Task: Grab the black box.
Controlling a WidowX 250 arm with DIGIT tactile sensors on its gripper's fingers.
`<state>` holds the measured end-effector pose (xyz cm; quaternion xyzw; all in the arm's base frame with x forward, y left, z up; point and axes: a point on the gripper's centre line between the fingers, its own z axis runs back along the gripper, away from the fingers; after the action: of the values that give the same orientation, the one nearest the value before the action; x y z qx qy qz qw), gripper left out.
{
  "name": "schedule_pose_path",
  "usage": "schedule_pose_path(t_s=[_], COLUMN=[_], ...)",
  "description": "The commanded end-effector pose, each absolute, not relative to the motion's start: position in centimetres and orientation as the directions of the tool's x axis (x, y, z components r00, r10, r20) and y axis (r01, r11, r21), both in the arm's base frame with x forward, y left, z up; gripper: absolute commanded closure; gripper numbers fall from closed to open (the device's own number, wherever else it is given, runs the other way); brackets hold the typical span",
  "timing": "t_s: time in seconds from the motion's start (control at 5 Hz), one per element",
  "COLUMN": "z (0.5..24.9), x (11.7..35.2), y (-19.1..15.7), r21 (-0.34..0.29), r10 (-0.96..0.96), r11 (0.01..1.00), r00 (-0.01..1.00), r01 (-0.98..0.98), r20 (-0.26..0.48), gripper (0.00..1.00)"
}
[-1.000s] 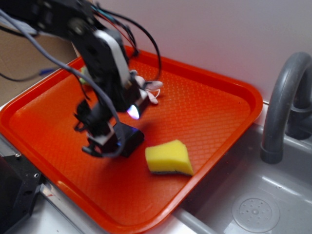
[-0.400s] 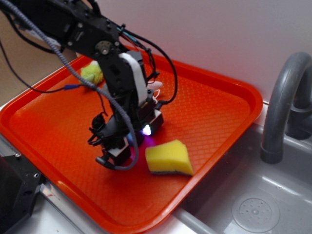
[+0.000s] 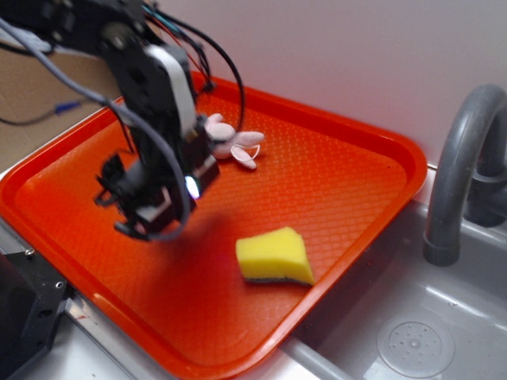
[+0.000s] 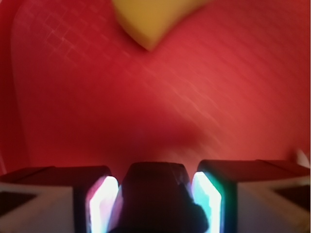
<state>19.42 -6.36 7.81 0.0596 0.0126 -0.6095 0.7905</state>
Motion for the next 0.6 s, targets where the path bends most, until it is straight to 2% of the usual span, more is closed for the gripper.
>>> schedule_pose_path(t_s=[0.0, 0.2, 0.4], z=[18.5, 19.5, 18.9], x=[17.4, 17.4, 18.5], y=[-4.7, -2.8, -2.6], r21=[0.247, 0.072, 0.145], r10=[-0.797, -0.647, -0.435], r11=[0.586, 0.76, 0.889], r00=[0.605, 0.763, 0.9], r01=[0.772, 0.646, 0.434], r20=[-0.001, -0.023, -0.023], gripper=[1.0, 1.0, 1.0])
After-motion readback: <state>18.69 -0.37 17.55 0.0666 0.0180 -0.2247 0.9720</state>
